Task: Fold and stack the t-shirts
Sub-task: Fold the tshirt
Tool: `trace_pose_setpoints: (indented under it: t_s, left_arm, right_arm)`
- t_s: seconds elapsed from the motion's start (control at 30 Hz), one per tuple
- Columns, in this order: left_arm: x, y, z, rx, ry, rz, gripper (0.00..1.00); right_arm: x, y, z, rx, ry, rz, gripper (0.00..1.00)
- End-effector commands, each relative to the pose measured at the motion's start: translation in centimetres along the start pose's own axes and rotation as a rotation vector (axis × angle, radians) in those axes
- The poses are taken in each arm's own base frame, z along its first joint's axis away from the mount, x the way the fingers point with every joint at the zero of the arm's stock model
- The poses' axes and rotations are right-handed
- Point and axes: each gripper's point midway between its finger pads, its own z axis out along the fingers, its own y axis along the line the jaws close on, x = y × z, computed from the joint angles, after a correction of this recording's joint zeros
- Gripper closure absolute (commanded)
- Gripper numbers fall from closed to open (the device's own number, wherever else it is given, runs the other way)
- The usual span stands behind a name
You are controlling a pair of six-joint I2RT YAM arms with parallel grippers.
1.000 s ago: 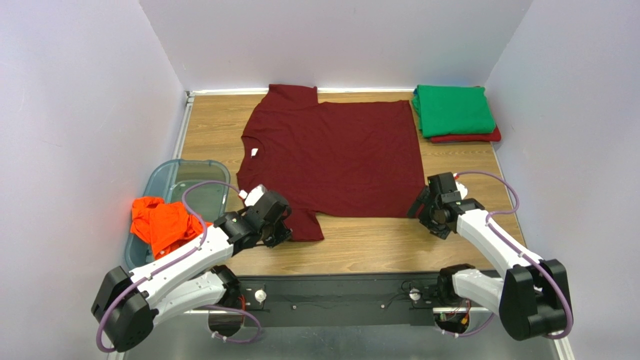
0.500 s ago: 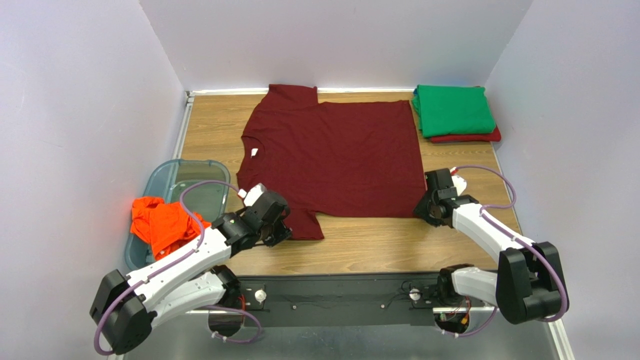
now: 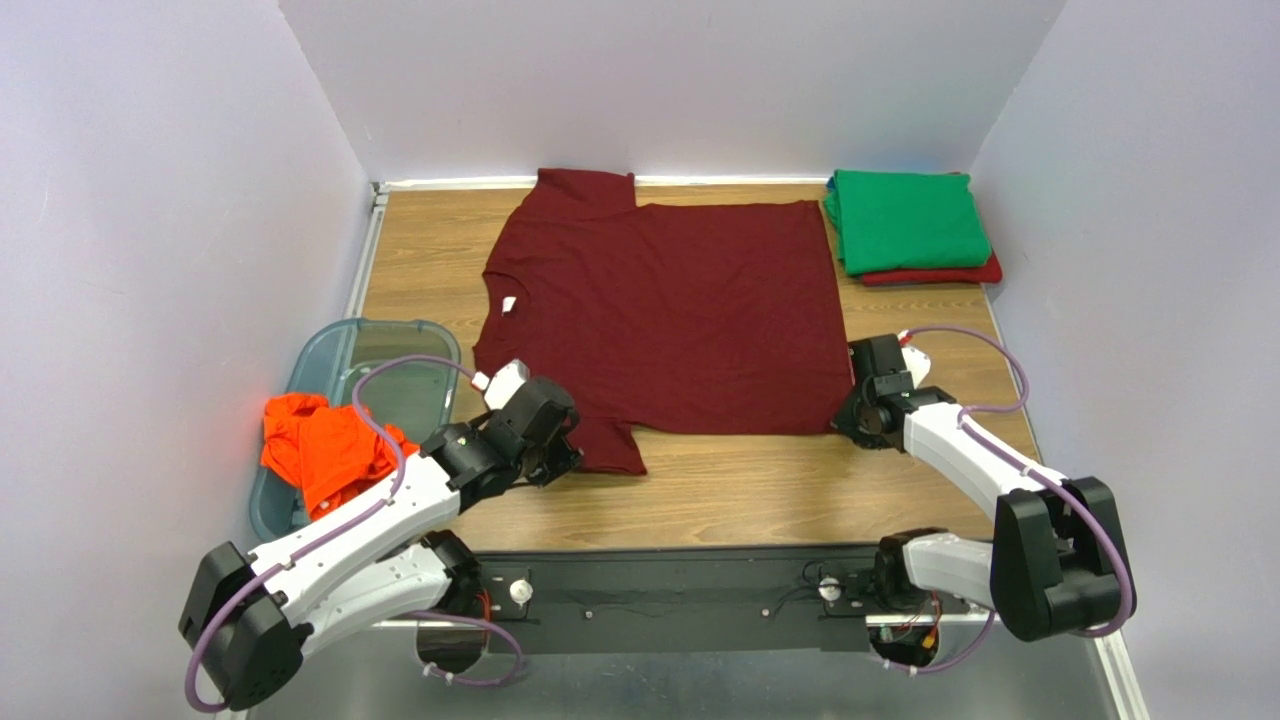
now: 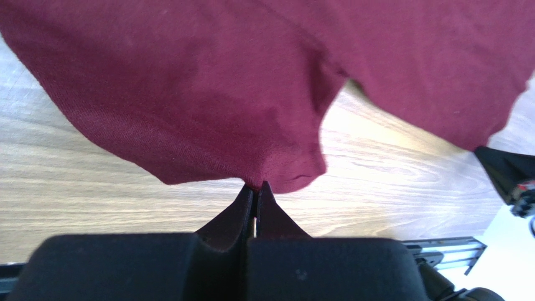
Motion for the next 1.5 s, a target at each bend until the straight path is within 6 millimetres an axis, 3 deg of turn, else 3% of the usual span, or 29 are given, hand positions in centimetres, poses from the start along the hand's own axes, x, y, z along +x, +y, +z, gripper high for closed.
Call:
trace_pose_setpoints:
  t_s: [0.0,0.27,0.53,0.87,1.23,1.47]
  left_arm:
    - [-2.5,-1.4,-1.0,0.021,-0.100,-0.003,1.00]
    - [-4.7,-3.3,-1.8,0.041,-0.163,0.030,1.00]
    - [-9.3,-5.8,-2.4,0.066,-0.282,0.051,1.00]
    - [-12.9,-6.6,-1.9,0.035,-0.339,0.101,1.00]
    - [-16.9,-9.1,-2.0,0.045,-0.408,0.134,1.00]
    - [-19.1,-9.8,-1.0,0.015,-0.413,0.154,1.00]
  right_arm:
    - [-1.5,1.7,-0.7,-0.056,-0.016,-0.020,0.99]
    - [-3.9,3.5,-2.0,-0.116,-0.070,-0.038,0.99]
    - [-6.9,5.5,-3.1,-0.149,-0.129,-0.050,0.99]
    - [-8.7,6.9,-2.9,-0.148,-0.140,-0.079,0.99]
    - [-12.0,9.3,-2.8,-0.152,-0.180,-0.093,0.99]
    - [-13.9,10.4,-2.7,-0.140,-0.211,-0.094,0.99]
